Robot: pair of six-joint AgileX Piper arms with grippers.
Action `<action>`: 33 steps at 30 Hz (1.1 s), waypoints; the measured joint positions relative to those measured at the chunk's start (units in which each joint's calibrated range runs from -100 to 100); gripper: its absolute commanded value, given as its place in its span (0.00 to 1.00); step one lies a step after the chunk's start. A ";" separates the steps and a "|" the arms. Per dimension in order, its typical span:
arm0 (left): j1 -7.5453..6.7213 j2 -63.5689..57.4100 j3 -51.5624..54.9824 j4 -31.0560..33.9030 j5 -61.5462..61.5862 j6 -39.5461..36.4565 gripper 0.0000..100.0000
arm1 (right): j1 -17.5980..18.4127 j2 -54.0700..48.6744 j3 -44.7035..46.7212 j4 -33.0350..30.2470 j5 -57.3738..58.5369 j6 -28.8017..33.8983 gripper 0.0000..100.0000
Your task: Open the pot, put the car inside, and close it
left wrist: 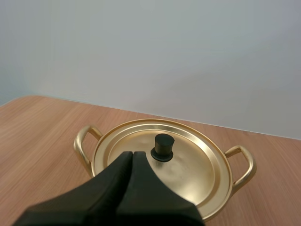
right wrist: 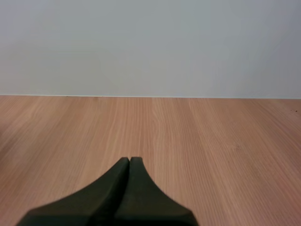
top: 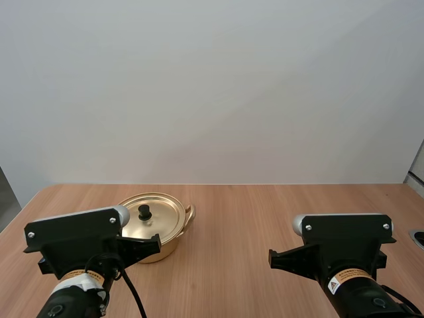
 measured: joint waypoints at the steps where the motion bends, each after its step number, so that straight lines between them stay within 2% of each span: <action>1: 0.00 0.00 0.00 0.00 0.00 0.00 0.00 | 0.00 0.00 0.00 0.00 0.00 0.00 0.00; 33: 0.00 0.00 0.00 0.25 0.76 0.00 0.00 | 0.00 0.00 0.00 0.11 0.00 -0.07 0.00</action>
